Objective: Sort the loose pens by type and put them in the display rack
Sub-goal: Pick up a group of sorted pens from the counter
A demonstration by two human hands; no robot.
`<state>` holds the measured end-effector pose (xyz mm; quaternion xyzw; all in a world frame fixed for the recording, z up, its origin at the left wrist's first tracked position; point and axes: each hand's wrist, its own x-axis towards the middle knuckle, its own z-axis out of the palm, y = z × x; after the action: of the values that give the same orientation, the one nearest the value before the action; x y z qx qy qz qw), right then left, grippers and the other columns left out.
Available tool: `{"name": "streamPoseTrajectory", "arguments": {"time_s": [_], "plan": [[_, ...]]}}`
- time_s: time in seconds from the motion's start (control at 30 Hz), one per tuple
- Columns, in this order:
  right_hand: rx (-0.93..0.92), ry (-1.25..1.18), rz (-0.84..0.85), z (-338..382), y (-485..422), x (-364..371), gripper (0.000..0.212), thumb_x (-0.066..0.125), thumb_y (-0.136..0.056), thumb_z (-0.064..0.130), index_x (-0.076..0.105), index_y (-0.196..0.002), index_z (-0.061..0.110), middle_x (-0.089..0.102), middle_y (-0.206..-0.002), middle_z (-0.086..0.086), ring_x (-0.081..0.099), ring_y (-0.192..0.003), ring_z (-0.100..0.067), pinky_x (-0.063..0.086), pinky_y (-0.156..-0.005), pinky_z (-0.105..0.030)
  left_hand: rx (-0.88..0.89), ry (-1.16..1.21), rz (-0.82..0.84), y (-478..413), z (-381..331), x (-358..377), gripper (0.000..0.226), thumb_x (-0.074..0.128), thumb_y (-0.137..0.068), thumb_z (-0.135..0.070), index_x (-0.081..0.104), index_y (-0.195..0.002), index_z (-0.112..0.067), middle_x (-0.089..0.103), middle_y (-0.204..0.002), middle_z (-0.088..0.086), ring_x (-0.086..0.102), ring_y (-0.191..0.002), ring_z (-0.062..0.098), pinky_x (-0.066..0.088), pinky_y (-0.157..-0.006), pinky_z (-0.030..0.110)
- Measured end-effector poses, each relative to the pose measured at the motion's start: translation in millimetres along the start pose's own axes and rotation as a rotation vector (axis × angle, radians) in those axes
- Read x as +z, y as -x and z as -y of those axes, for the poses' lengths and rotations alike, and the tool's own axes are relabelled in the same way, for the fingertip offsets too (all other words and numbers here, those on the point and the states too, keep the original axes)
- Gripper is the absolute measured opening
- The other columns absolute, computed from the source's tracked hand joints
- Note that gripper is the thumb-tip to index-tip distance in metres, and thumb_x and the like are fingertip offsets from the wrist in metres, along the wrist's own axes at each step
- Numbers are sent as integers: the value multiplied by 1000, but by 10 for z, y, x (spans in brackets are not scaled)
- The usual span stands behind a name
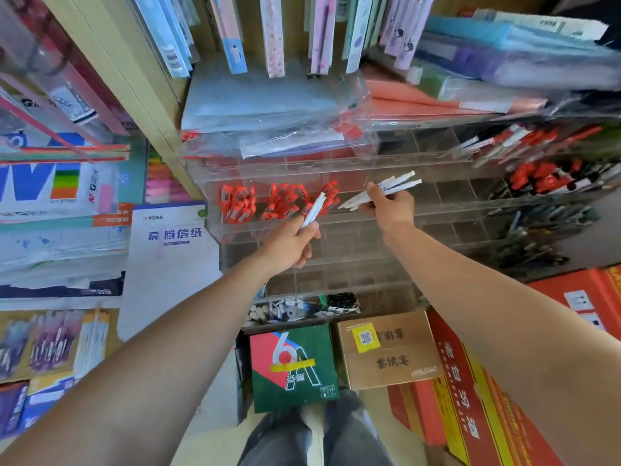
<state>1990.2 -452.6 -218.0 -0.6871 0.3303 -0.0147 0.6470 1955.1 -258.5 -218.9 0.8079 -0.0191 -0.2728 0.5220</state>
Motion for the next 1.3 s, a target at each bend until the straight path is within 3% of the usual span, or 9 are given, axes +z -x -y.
{"name": "streamPoseTrajectory", "arguments": {"time_s": [0.13,0.37,0.47,0.6,0.7,0.8,0.93,1.07,1.3], "plan": [[-8,96,29,-53,-178,17,21,69,-87,24,69,-97,6,73,-95,-9,71,-85,-23,57,-80,-32,-23,-9,-21,-53,14,45,25,38,-102,-33,55,-88,-21,52,-58,-1,50,-47,14,48,-53,30],[-44,299,96,-90,-350,-2,20,76,-81,21,60,-70,15,68,-83,-9,68,-71,-24,58,-75,-43,-98,-12,-45,-91,-47,182,26,37,-102,-35,55,-90,-20,36,-60,-5,33,-46,8,33,-48,24],[-43,308,145,-81,-406,-55,18,77,-79,15,59,-78,13,66,-87,-11,67,-74,-26,58,-76,-47,-104,-69,-49,-115,-94,220,25,38,-103,-32,55,-96,-17,38,-62,-6,34,-48,8,30,-47,23],[-21,165,196,-29,-428,-170,23,74,-81,7,54,-90,12,64,-92,-7,65,-73,-21,59,-61,-31,-101,-126,-55,-166,-163,257,27,37,-103,-32,58,-99,-15,42,-68,-4,39,-59,13,32,-58,29],[-95,186,154,1,-364,-272,35,77,-79,27,49,-95,15,64,-94,-9,57,-67,-18,52,-59,-30,-86,-147,-50,-164,-259,307,29,36,-103,-32,57,-102,-13,45,-69,-3,43,-63,15,36,-62,31],[-50,158,415,73,-164,-418,32,68,-87,39,54,-97,12,60,-74,-1,51,-53,-10,41,-47,-24,-65,-153,-31,-170,-392,401,30,35,-103,-34,54,-101,-10,46,-66,-3,42,-58,13,38,-59,29],[40,77,785,78,14,-492,22,65,-89,18,61,-102,0,63,-74,-5,55,-56,-10,46,-52,-20,-7,-175,46,-207,-531,544,24,36,-103,-32,52,-97,-14,47,-64,-4,43,-56,10,39,-58,28],[5,46,711,83,-41,-554,14,64,-89,8,65,-98,-3,65,-77,-10,62,-62,-13,52,-60,-19,4,-222,79,-230,-618,623,18,38,-103,-29,51,-108,-18,52,-77,-5,52,-69,12,46,-66,30],[-143,-45,305,259,-265,-639,10,65,-89,7,67,-96,0,67,-77,-6,65,-60,-7,57,-64,-19,152,-987,-172,-106,-442,453,49,47,-96,-24,37,-143,-14,39,-146,5,32,-133,24,28,-112,37]]}}
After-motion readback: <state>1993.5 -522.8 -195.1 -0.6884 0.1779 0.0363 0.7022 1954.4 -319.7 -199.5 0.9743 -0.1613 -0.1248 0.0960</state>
